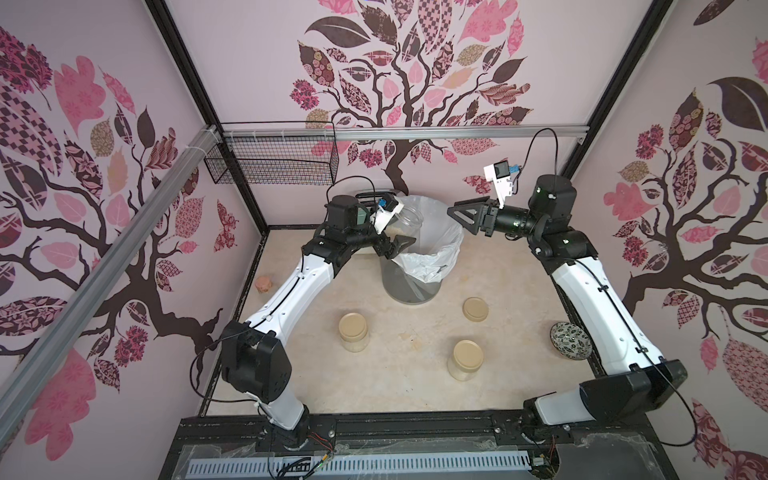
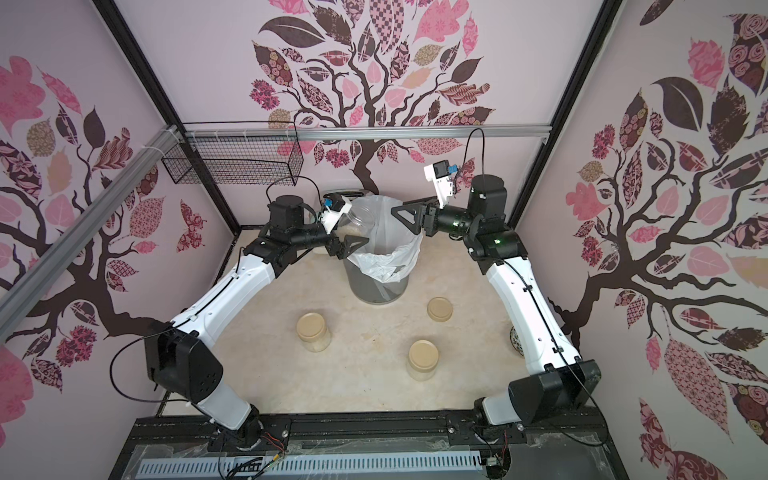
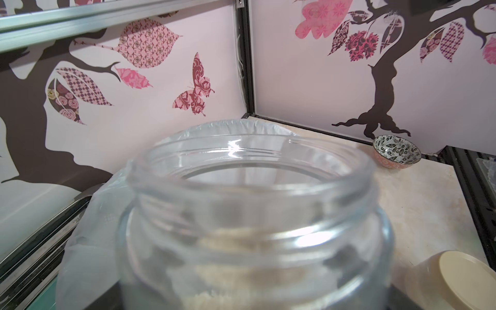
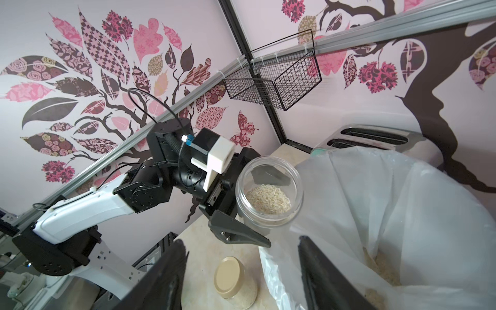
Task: Empty moldy rice from jars
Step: Pour the moldy rice from the jar into the trash bin.
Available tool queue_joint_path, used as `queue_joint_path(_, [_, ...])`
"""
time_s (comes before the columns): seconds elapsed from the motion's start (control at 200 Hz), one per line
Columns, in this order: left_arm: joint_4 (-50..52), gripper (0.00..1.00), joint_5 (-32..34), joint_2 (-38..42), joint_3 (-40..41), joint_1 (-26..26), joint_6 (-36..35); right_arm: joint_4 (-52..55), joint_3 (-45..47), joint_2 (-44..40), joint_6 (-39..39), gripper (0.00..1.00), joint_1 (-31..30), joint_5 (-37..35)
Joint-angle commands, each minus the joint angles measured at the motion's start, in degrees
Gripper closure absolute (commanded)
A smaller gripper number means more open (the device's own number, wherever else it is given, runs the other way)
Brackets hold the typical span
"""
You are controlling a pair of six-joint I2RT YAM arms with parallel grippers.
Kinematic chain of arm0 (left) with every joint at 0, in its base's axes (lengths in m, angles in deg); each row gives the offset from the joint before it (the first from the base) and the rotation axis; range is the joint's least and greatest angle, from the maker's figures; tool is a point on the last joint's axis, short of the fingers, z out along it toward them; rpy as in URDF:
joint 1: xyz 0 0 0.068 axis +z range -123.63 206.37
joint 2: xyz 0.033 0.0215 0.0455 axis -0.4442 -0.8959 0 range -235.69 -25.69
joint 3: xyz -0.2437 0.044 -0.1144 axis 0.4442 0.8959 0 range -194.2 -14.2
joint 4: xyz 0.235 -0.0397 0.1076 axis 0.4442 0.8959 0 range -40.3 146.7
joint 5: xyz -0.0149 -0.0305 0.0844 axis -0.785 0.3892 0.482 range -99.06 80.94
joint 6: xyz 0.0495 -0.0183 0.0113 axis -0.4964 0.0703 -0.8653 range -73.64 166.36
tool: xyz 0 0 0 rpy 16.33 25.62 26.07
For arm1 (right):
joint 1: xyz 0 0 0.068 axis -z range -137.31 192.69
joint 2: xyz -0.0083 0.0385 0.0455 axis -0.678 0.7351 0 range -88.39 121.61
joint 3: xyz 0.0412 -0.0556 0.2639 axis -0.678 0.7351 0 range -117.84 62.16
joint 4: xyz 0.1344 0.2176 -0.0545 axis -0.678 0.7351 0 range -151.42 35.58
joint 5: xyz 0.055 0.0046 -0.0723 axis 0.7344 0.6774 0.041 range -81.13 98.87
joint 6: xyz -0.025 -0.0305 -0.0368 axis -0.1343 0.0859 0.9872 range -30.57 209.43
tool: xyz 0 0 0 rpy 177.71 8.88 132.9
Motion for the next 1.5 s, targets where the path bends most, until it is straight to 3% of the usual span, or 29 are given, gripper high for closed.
queue_joint_path(0.0, [-3.0, 0.44, -2.4, -1.6, -4.9, 0.4, -0.6, 2.3, -5.1, 3.3, 3.3, 0.34, -1.2, 1.6])
queue_joint_path(0.29, [-2.2, 0.44, -4.1, -7.9, -10.7, 0.4, -1.0, 21.7, -24.5, 17.5, 19.0, 0.35, -6.0, -7.3])
queue_joint_path(0.485, [-0.2, 0.44, -4.4, -9.6, -12.6, 0.5, -3.1, 32.3, -36.9, 26.4, 25.0, 0.39, -7.4, -10.9])
queue_joint_path(0.79, [-0.9, 0.44, -4.9, -10.9, -12.1, 0.5, -2.7, 32.9, -33.1, 25.3, 27.9, 0.40, -7.5, -12.2])
queue_joint_path(1.496, [7.6, 0.44, -9.4, -11.7, -13.5, 0.6, -9.2, 33.7, -29.6, 24.6, 32.3, 0.46, -8.5, -4.8])
